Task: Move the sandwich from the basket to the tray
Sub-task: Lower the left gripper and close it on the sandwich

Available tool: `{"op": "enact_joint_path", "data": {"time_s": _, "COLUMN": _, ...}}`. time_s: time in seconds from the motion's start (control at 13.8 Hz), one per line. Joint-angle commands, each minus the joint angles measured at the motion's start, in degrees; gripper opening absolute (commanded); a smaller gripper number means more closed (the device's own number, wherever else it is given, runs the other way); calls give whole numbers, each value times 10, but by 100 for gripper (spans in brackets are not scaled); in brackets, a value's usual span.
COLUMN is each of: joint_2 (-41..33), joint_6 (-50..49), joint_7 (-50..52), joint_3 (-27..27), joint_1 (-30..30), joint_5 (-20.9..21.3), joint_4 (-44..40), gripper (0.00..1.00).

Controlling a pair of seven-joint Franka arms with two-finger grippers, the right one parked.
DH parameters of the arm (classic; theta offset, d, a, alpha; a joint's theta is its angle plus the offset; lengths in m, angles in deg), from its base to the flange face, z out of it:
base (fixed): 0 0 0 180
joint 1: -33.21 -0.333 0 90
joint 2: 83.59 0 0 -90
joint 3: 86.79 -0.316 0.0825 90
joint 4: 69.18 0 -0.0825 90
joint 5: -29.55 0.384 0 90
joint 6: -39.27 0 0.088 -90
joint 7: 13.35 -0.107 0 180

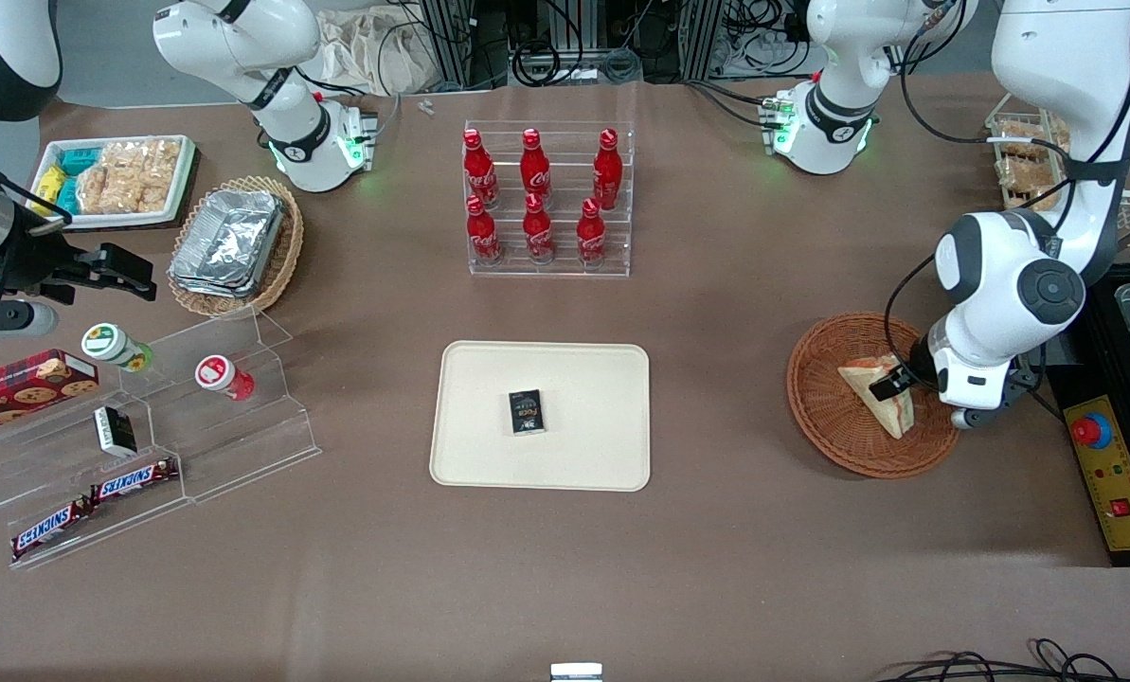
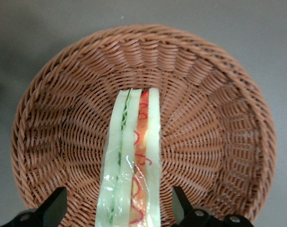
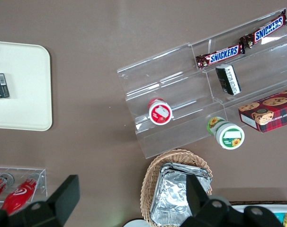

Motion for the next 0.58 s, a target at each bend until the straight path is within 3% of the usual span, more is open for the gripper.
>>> {"op": "enact_joint_path", "data": {"time_s": 0.0, "joint_2": 9, "joint_6": 12, "joint_7": 20, "joint_3": 1, "joint_1": 1, "joint_5": 9, "joint_4": 3, "gripper": 100}}
{"op": "enact_joint_path", "data": {"time_s": 0.14, "joint_2": 23, "joint_6": 23, "joint_7": 22, "joint_3": 1, "joint_1": 2, "joint_5": 10, "joint_4": 3, "gripper": 100}}
{"op": "enact_joint_path", "data": {"time_s": 0.22, "joint_2": 31, "joint_6": 25, "joint_7": 23, "joint_3": 1, "joint_1": 5, "joint_5": 10, "joint_4": 3, "gripper": 87}}
{"op": "enact_joint_path", "data": {"time_s": 0.36, "joint_2": 32, "joint_6": 27, "joint_7": 25, "joint_3": 1, "joint_1": 6, "joint_5": 9, "joint_4": 3, "gripper": 24}}
{"op": "enact_joint_path", "data": {"time_s": 0.43, "joint_2": 32, "joint_6": 27, "joint_7": 24, "joint_3": 1, "joint_1": 6, "joint_5": 10, "joint_4": 2, "gripper": 0}}
{"op": "enact_joint_path", "data": {"time_s": 0.51, "joint_2": 31, "joint_6": 27, "joint_7": 23, "joint_3": 1, "joint_1": 6, "joint_5": 11, "joint_4": -1, "gripper": 0}}
